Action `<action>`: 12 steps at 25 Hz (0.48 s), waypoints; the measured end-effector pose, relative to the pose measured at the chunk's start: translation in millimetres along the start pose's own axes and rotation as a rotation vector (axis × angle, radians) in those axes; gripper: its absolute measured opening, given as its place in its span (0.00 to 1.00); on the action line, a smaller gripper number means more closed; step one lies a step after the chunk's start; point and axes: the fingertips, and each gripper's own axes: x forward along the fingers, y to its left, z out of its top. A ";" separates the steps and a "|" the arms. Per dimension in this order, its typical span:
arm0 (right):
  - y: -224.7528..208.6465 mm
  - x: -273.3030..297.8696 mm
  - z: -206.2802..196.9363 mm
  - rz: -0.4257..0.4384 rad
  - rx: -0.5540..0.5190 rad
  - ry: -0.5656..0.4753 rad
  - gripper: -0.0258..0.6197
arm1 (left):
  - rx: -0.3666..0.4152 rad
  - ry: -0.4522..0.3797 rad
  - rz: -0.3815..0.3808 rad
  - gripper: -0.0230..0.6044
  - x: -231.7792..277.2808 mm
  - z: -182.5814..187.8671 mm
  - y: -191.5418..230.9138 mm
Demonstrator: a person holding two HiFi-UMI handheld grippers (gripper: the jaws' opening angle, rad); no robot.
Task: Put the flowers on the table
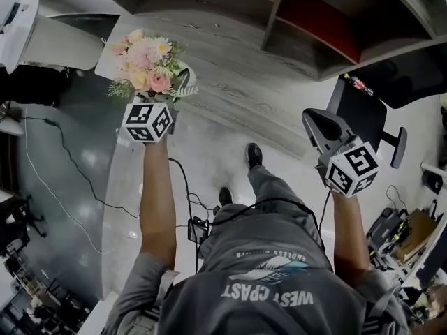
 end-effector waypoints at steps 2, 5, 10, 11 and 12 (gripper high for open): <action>-3.3 2.0 -5.8 -0.001 0.005 0.015 0.09 | -0.007 0.010 0.006 0.60 10.5 -9.9 3.9; -7.2 6.3 -13.6 0.001 0.009 0.033 0.09 | -0.021 0.016 0.016 0.60 25.0 -22.6 10.8; -12.7 11.0 -20.7 -0.004 0.020 0.051 0.09 | -0.051 0.022 0.024 0.60 44.8 -38.3 17.5; -13.4 11.6 -21.9 -0.003 0.022 0.053 0.09 | -0.052 0.023 0.027 0.60 48.1 -41.1 18.5; -13.9 12.2 -23.4 -0.001 0.023 0.056 0.09 | -0.052 0.023 0.030 0.60 51.2 -43.7 19.5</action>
